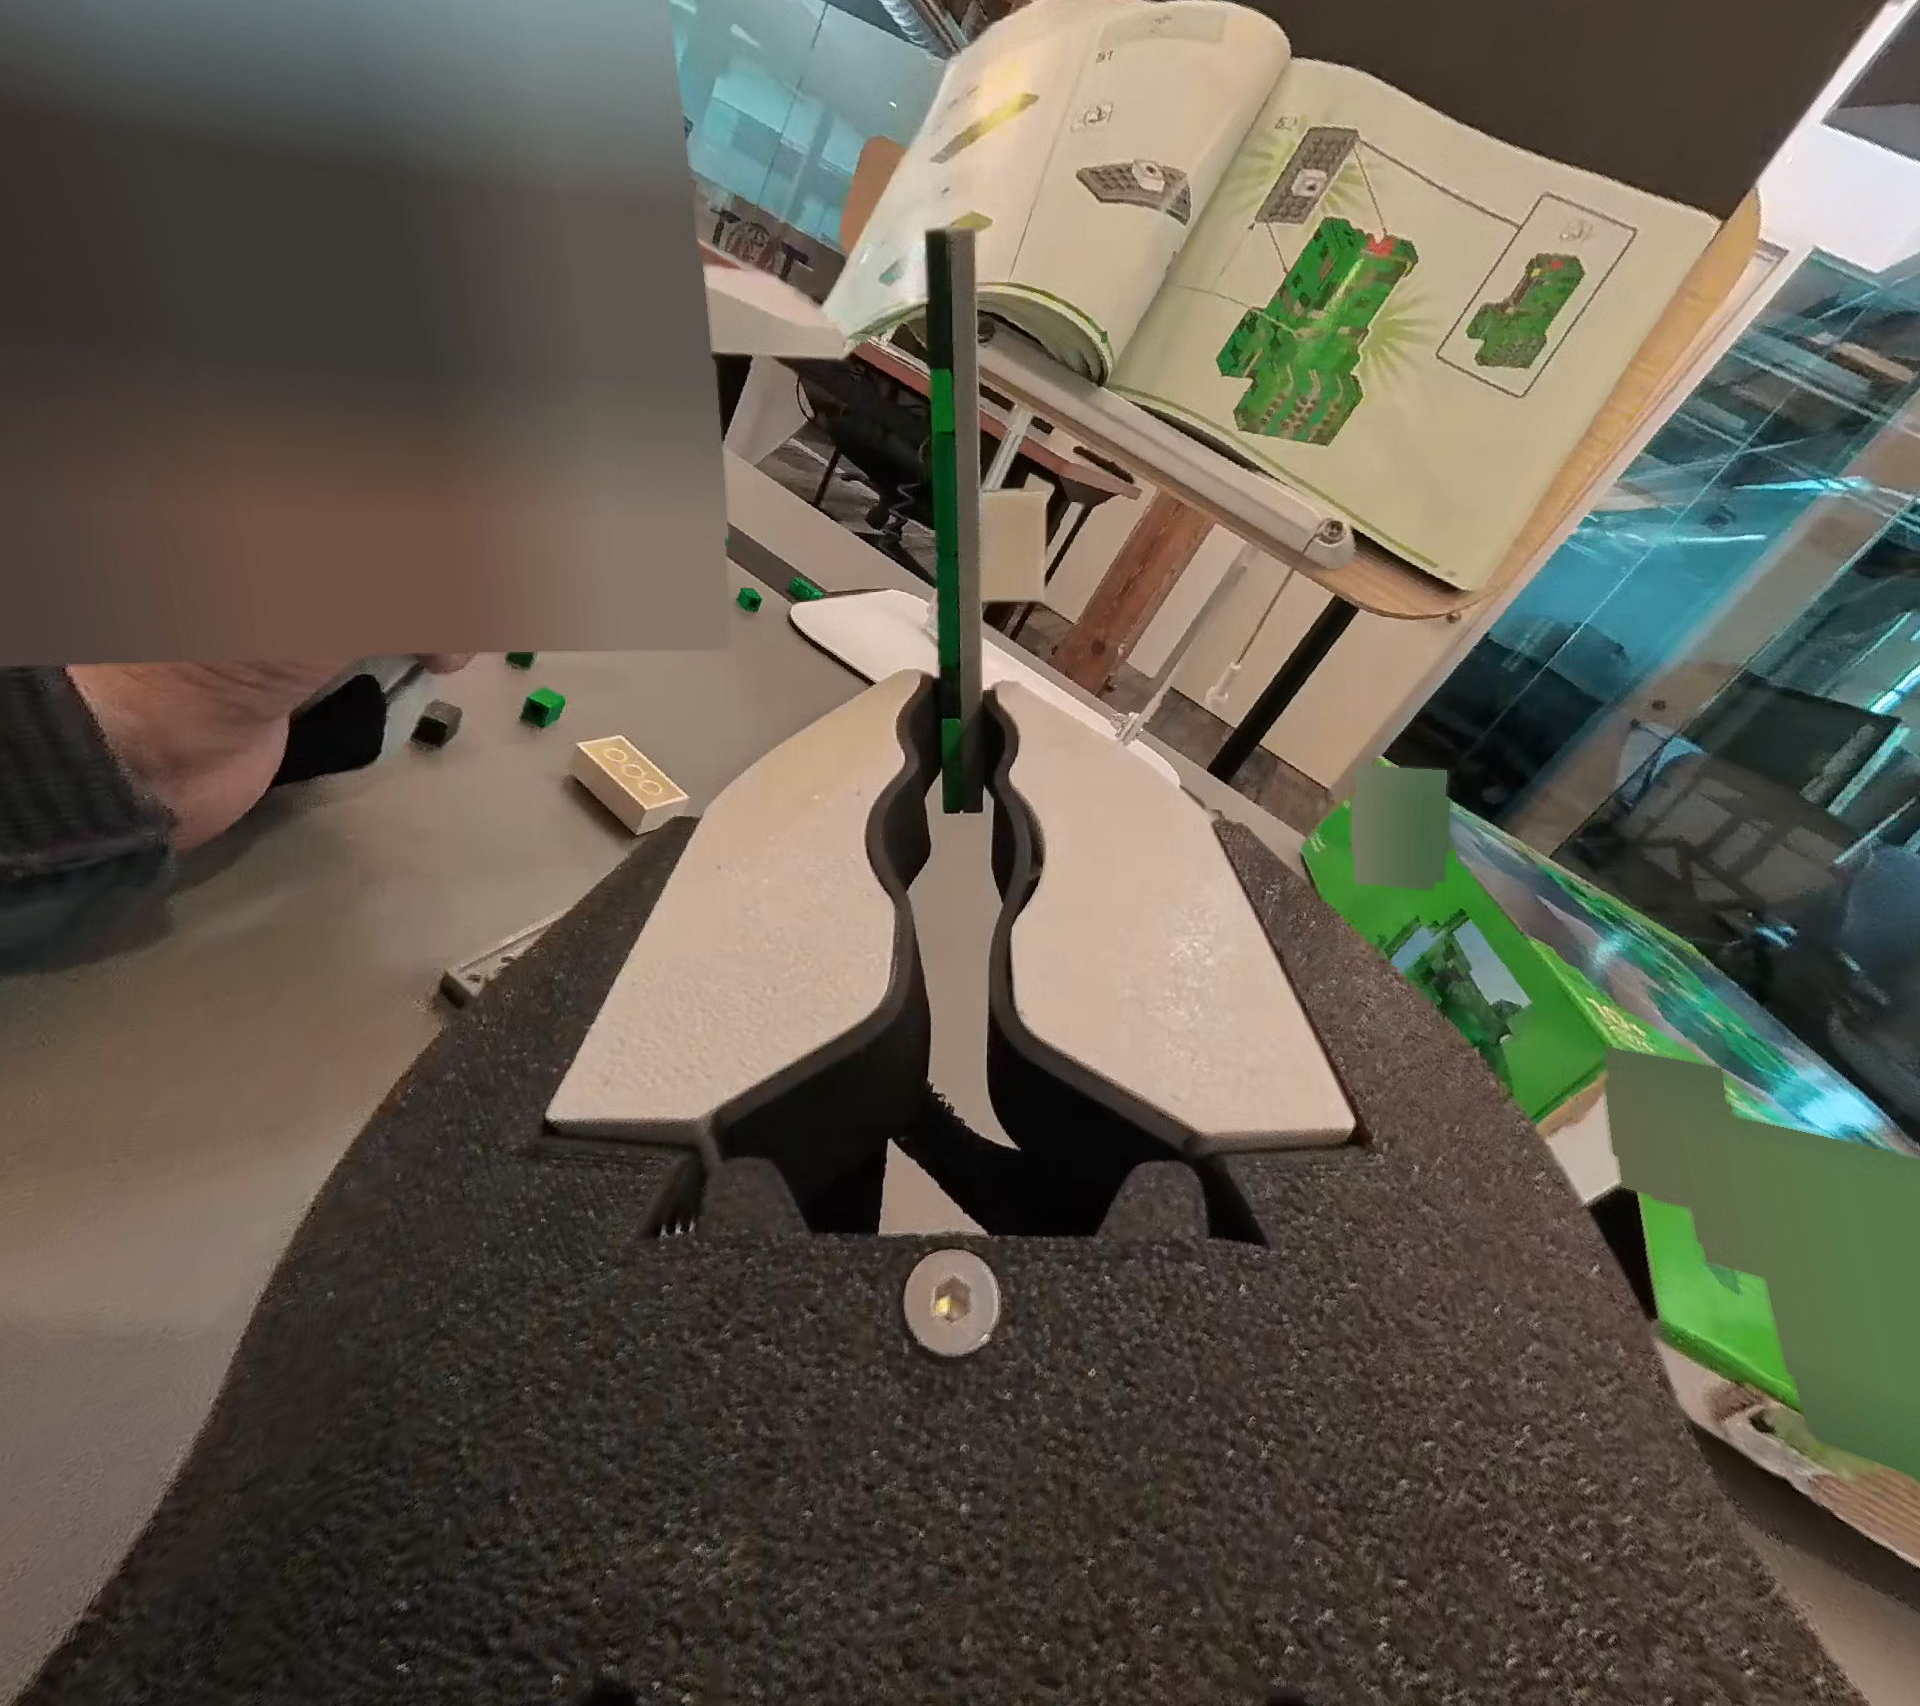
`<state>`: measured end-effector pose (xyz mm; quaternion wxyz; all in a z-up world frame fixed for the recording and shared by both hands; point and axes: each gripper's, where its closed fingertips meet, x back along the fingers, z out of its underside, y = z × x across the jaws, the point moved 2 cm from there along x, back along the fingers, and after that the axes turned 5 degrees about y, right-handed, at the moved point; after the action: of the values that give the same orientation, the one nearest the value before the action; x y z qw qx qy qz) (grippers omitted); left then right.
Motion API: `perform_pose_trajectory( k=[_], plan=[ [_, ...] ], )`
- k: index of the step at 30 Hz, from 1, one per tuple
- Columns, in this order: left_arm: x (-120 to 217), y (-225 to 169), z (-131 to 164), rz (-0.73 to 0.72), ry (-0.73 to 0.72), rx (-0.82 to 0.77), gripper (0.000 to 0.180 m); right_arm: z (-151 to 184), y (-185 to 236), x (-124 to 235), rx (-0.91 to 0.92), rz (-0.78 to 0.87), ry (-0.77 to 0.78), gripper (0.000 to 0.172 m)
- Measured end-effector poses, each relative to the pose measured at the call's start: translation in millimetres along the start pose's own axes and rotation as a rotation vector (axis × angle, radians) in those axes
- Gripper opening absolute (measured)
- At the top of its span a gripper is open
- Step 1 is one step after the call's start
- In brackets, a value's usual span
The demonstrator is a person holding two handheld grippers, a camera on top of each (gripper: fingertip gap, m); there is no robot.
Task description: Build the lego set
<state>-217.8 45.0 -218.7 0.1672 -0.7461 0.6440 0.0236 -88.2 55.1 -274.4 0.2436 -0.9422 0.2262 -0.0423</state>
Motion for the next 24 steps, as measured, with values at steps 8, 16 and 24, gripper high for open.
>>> perform_pose_trajectory(
  k=[8, 16, 24],
  plan=[
    [-2.2, -17.1, 0.7, 0.064, 0.01, -0.074, 0.034, -1.7, 2.8, 1.1, -0.009, -0.015, -0.011, 0.006],
    [-5.3, -17.1, -5.6, 0.124, -0.014, -0.052, 0.035, -18.5, -0.3, 7.5, -0.023, -0.028, -0.075, 0.006],
    [0.5, -52.5, -15.0, 0.453, 0.034, -0.084, 0.034, -110.0, -13.4, 51.9, -0.596, -0.534, -0.095, 0.006]
  ],
)
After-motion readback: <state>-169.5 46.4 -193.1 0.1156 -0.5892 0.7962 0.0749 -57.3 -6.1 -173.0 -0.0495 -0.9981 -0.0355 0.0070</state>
